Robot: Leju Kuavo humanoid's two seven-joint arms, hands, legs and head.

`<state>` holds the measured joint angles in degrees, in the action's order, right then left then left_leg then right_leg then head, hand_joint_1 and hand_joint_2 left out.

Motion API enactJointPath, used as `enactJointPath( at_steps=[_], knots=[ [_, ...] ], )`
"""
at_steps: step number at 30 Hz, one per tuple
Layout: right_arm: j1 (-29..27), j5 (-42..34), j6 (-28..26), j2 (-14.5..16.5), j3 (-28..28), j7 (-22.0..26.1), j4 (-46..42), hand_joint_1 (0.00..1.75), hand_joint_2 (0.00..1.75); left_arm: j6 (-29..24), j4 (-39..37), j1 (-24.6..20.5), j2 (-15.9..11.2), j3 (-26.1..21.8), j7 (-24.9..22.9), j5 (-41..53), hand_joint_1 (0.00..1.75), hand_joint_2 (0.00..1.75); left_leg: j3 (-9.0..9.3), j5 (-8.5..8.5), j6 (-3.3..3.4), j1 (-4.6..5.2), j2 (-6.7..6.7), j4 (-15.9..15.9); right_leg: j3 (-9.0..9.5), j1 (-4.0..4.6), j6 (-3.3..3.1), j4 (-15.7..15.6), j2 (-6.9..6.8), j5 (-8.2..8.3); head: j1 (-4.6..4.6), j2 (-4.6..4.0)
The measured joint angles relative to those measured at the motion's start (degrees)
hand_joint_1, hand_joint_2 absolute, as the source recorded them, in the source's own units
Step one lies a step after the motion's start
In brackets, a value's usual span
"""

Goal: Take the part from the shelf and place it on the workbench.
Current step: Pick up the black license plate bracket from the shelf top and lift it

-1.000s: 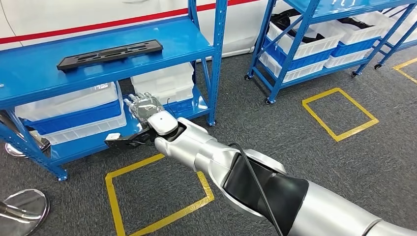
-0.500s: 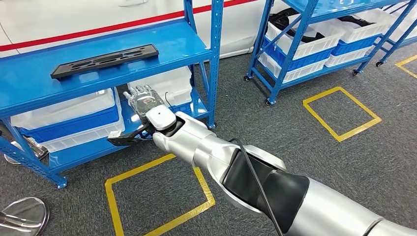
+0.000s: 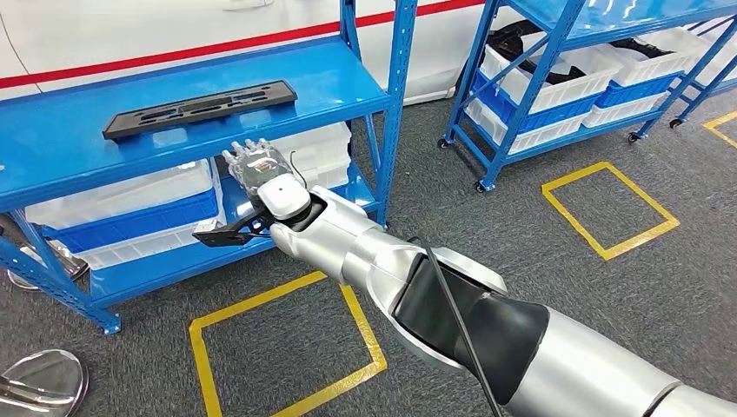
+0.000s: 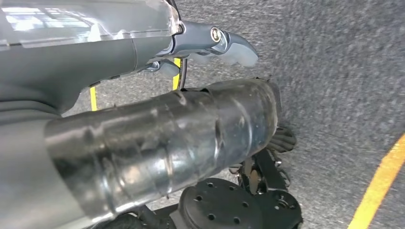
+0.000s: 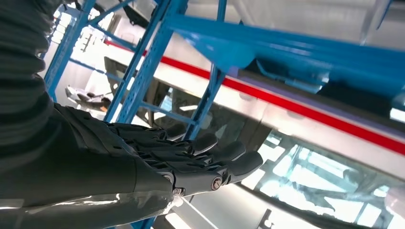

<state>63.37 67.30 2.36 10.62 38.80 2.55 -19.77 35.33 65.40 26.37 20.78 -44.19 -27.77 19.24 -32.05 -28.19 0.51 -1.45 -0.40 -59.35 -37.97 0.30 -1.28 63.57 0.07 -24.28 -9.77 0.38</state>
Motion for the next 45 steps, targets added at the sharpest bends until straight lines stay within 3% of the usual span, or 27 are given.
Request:
enactJointPath(
  at_steps=[3,6,7,9,10,11,12,14,15,17,21,23,25,26,27,29,30,31,33,36,37,40,41,42,43,45],
  knots=[
    [0.76,0.43,0.82,-0.08,-0.01,0.61,0.01,0.00,0.00,0.15,0.02,-0.02,0.04,-0.04,0.03,0.10,0.00,0.00,0.21,-0.27,-0.82,-0.14,0.09,0.45,1.51,0.72,-0.84,-3.29,-0.02,-0.31,-0.07,0.00],
    [1.16,0.69,0.90,-0.09,-0.01,0.88,-0.08,0.00,0.00,0.43,0.13,-0.05,0.03,-0.14,0.13,0.22,0.00,0.00,-0.03,-1.47,-1.54,-0.09,0.37,-1.14,3.51,0.01,-1.23,-5.43,-0.08,-0.47,-0.03,0.00],
    [1.31,0.73,0.93,-0.07,-0.01,0.96,-0.10,0.00,0.00,0.57,0.17,-0.07,0.00,-0.21,0.17,0.31,0.00,0.00,-1.26,-2.57,-1.74,-0.08,0.41,-3.72,4.25,-0.22,-1.40,-5.97,-0.12,-0.53,-0.01,0.01],
    [1.47,0.76,1.05,-0.03,-0.01,1.03,-0.07,0.00,0.00,0.77,0.19,-0.07,-0.04,-0.42,0.21,0.49,0.00,0.00,-5.52,-4.80,-2.15,-0.06,0.36,-10.99,5.10,-0.16,-1.68,-6.20,-0.11,-1.05,0.01,0.00],
    [1.38,0.76,1.11,-0.03,-0.01,1.04,-0.03,0.00,0.00,0.81,0.19,-0.06,-0.05,-0.56,0.21,0.56,0.00,0.00,-7.49,-5.08,-2.32,-0.07,0.37,-13.73,5.48,-0.11,-1.71,-6.17,-0.09,-1.39,0.01,0.00],
    [1.28,0.76,1.16,-0.04,-0.01,1.04,-0.01,0.00,0.00,0.82,0.19,-0.05,-0.06,-0.73,0.21,0.58,0.00,0.00,-8.66,-4.18,-2.42,-0.07,0.38,-14.58,5.92,-0.07,-1.69,-6.12,-0.06,-1.81,0.01,0.00],
    [1.23,0.76,1.18,-0.04,-0.01,1.04,0.01,0.00,0.00,0.83,0.19,-0.04,-0.06,-0.92,0.22,0.58,0.00,0.00,-8.78,-2.19,-2.45,-0.07,0.39,-13.28,6.43,-0.06,-1.64,-6.02,-0.02,-2.27,0.02,0.00],
    [1.30,0.76,1.23,-0.05,-0.01,1.04,0.02,0.00,0.00,0.83,0.19,-0.03,-0.08,-1.25,0.25,0.58,0.00,0.00,-6.63,2.94,-2.21,-0.04,0.43,-6.41,7.39,-0.04,-1.36,-5.64,0.06,-3.41,0.01,-0.01],
    [1.40,0.76,1.28,-0.06,-0.01,1.04,0.03,0.00,0.00,0.83,0.20,-0.01,-0.09,-1.35,0.26,0.58,0.00,0.00,-5.30,4.26,-1.96,0.06,0.43,-3.18,7.60,0.08,-1.09,-5.29,0.13,-3.98,-0.01,-0.01],
    [1.50,0.78,1.39,-0.12,-0.01,1.04,0.05,0.00,0.00,0.84,0.22,-0.02,-0.10,-1.41,0.31,0.57,0.00,0.00,-4.03,4.14,-1.19,0.25,0.43,-0.50,7.46,0.28,-0.53,-4.90,0.20,-4.69,0.00,0.00],
    [1.72,0.93,1.46,-0.24,-0.01,1.05,0.00,0.00,0.00,0.83,0.25,0.08,-0.05,-1.42,0.36,0.35,0.00,0.00,-3.21,3.36,0.13,-0.02,0.32,0.56,6.85,0.22,0.61,-3.17,0.10,-6.18,0.00,0.01],
    [1.81,1.09,1.56,-0.34,-0.01,1.06,0.01,0.00,0.00,0.82,0.27,0.09,-0.03,-1.41,0.36,0.19,0.00,0.00,-2.56,2.94,0.66,-0.08,0.35,0.78,3.54,-0.15,1.30,3.02,0.08,-8.64,-0.03,0.00],
    [1.53,1.24,1.66,-0.44,-0.01,1.05,0.07,0.00,0.00,0.83,0.28,0.10,-0.04,-1.39,0.35,0.15,0.00,0.00,-1.99,2.35,0.86,-0.06,0.34,0.78,-1.23,-0.54,1.74,10.14,0.07,-10.29,-0.04,0.00],
    [1.35,1.29,1.69,-0.48,-0.01,1.04,0.10,0.00,0.00,0.83,0.28,0.12,-0.03,-1.38,0.34,0.15,0.00,0.00,-1.60,2.01,0.84,-0.06,0.29,0.78,-2.70,-0.68,1.82,11.43,0.06,-9.62,-0.04,0.00],
    [1.24,1.32,1.68,-0.51,-0.01,1.04,0.14,0.00,0.00,0.83,0.28,0.14,-0.03,-1.38,0.34,0.15,0.00,0.00,-1.10,1.64,0.77,-0.07,0.24,0.78,-3.10,-0.77,1.79,10.57,0.06,-7.81,-0.04,0.00],
    [1.27,1.39,1.67,-0.57,-0.01,1.04,0.16,0.00,0.00,0.83,0.28,0.17,-0.03,-1.38,0.34,0.15,0.00,0.00,0.00,0.79,0.50,-0.09,0.13,0.82,-1.17,-0.74,1.36,3.79,0.07,-2.41,-0.04,0.00],
    [1.37,1.45,1.69,-0.60,-0.01,1.04,0.17,0.00,0.00,0.83,0.28,0.16,-0.03,-1.38,0.34,0.15,0.00,0.00,0.48,0.38,0.27,0.00,0.10,0.83,0.08,-0.55,1.06,0.42,0.06,-0.51,-0.04,-0.01],
    [1.47,1.54,1.74,-0.62,-0.01,1.06,0.17,0.00,0.00,0.87,0.28,0.15,-0.02,-1.38,0.34,0.15,0.00,0.00,0.75,0.08,0.01,0.03,0.07,0.87,1.16,-0.31,0.75,-2.16,0.05,0.30,-0.03,-0.01],
    [1.60,1.70,1.86,-0.62,-0.01,1.09,0.19,0.00,0.00,1.02,0.28,0.13,-0.02,-1.38,0.34,0.20,0.00,0.00,1.00,-0.19,-0.54,0.08,0.07,1.07,2.01,0.12,0.30,-3.75,0.05,-0.20,-0.02,-0.01],
    [1.65,1.84,1.95,-0.67,-0.01,1.10,0.14,0.00,0.00,1.25,0.33,0.10,-0.04,-1.39,0.36,0.40,0.00,0.00,1.41,-0.81,-1.34,0.07,0.28,0.93,3.48,-0.29,-0.38,-5.33,0.14,-0.51,-0.03,0.00],
    [1.71,1.89,2.01,-0.63,-0.01,1.10,0.13,0.00,0.00,1.35,0.35,0.08,-0.06,-1.43,0.41,0.50,0.00,0.00,0.70,-1.60,-1.53,0.08,0.33,-0.74,4.16,-0.48,-0.64,-5.90,0.13,-0.56,-0.03,0.00],
    [1.52,2.34,2.56,-0.37,-0.01,1.19,0.21,0.00,0.00,1.86,0.37,0.02,-0.12,-1.78,0.68,1.03,0.00,0.00,-5.53,-4.74,-1.90,0.04,0.35,-11.03,5.49,-0.36,-1.33,-6.32,0.09,-1.33,-0.02,-0.01],
    [1.25,2.65,2.81,-0.28,-0.01,1.27,0.27,0.00,0.00,2.04,0.37,0.00,-0.13,-1.99,0.77,1.29,0.00,0.00,-7.35,-4.70,-2.00,0.04,0.35,-13.30,5.88,-0.28,-1.42,-6.29,0.08,-1.70,-0.01,-0.01],
    [1.01,3.00,3.06,-0.14,-0.01,1.41,0.32,0.00,0.00,2.23,0.37,-0.01,-0.13,-2.25,0.84,1.54,0.00,0.00,-8.20,-3.53,-2.07,0.03,0.36,-13.51,6.31,-0.23,-1.44,-6.20,0.10,-2.11,-0.01,-0.01],
    [0.86,3.38,3.32,0.12,-0.01,1.57,0.36,0.00,0.00,2.43,0.37,-0.03,-0.13,-2.50,0.92,1.76,0.00,0.00,-7.95,-1.26,-2.09,0.01,0.38,-11.47,6.76,-0.24,-1.39,-6.03,0.16,-2.59,-0.01,-0.01],
    [0.84,3.98,3.79,0.93,-0.01,2.02,0.39,0.00,0.00,2.90,0.35,-0.14,-0.15,-2.95,1.13,2.37,0.00,0.00,-5.71,3.25,-1.95,0.08,0.43,-4.64,7.50,-0.19,-1.04,-5.42,0.32,-3.76,0.01,0.00]
  ],
)
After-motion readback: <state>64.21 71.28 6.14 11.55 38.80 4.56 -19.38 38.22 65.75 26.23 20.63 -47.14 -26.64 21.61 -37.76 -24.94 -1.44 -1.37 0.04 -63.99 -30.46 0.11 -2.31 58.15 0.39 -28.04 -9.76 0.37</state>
